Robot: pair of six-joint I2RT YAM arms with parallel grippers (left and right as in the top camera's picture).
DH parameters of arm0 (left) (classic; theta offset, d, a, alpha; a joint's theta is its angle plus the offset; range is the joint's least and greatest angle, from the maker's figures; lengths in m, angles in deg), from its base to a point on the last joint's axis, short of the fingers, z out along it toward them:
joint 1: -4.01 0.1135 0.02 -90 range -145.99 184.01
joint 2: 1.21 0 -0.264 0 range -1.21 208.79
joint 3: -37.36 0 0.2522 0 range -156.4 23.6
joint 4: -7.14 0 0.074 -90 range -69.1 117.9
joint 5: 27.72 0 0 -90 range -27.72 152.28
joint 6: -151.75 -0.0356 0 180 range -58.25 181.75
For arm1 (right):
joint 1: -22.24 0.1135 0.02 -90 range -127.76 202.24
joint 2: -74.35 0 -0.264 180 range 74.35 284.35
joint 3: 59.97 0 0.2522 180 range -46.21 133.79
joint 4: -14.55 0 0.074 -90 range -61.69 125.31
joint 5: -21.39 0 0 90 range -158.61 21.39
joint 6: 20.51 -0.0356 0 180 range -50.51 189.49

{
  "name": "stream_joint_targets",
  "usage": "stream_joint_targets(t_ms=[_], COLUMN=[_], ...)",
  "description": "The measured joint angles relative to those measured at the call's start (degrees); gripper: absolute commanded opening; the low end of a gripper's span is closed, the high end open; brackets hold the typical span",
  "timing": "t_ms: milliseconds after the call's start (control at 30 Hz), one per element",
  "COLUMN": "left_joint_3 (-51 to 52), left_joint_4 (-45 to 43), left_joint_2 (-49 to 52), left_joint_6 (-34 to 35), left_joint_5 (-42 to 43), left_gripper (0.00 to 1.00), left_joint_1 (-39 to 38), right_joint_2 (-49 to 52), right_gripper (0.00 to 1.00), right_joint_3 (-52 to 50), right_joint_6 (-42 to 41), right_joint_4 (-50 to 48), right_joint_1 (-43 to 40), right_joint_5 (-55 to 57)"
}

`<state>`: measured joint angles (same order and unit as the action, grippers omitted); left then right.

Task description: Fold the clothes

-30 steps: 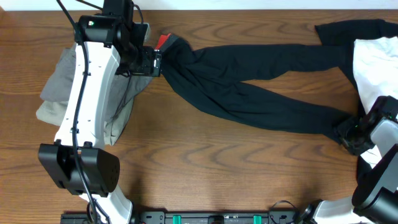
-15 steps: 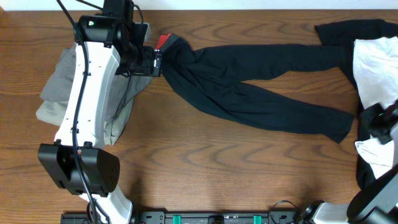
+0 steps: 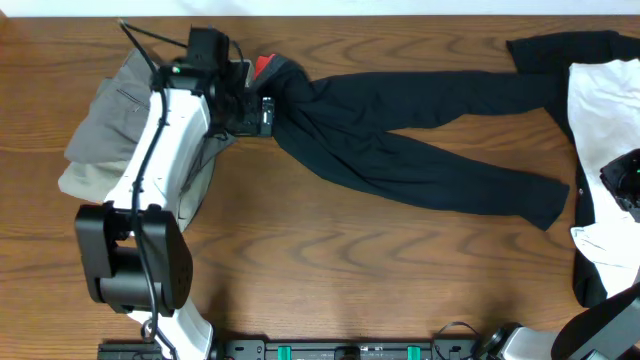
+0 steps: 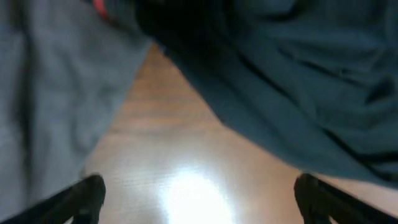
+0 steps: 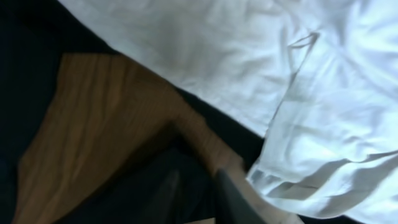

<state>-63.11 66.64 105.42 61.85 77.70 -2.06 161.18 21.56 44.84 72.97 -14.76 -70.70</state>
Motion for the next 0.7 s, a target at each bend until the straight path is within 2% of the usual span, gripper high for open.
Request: stream_joint_targets(t_ms=[100,267,367,467,567,700], left_joint_3=[5.84,13.94,15.85,15.98,16.04,15.96], left_joint_4=[-8.98,-24.09,-30.97,-34.97,-35.76,-31.65], left_joint_2=[0.02,0.48,2.49,5.44,8.59,9.66], left_joint_6=[0.90,3.41,5.16,7.65,10.03,12.59], left_joint_5=[2.38,4.02,4.39,4.76,5.22,5.35], left_gripper=[0.91,0.70,0.65,0.43,0.07,0.06], left_joint_1=[-0.20,-2.08,-3.91,-5.29,-6.08,-5.99], right_joint_2=[0.07,0.13,0.15,0.15,0.17,0.17], right_gripper=[0.26,0.27,0.27,0.28,0.28,0.28], right_joint_3=[-0.02,-0.02,-0.02,-0.02,-0.02,-0.02], right_joint_6=[-0.13,-0.09,-0.09,0.17,0.48,0.81], right_joint_4=[0.15,0.31,0.31,0.31,0.35,0.35], right_joint_1=[0.57,3.06,4.72,5.73,6.34,6.54], right_joint_5=[-2.60,-4.74,-5.46,-5.84,-5.97,-6.08])
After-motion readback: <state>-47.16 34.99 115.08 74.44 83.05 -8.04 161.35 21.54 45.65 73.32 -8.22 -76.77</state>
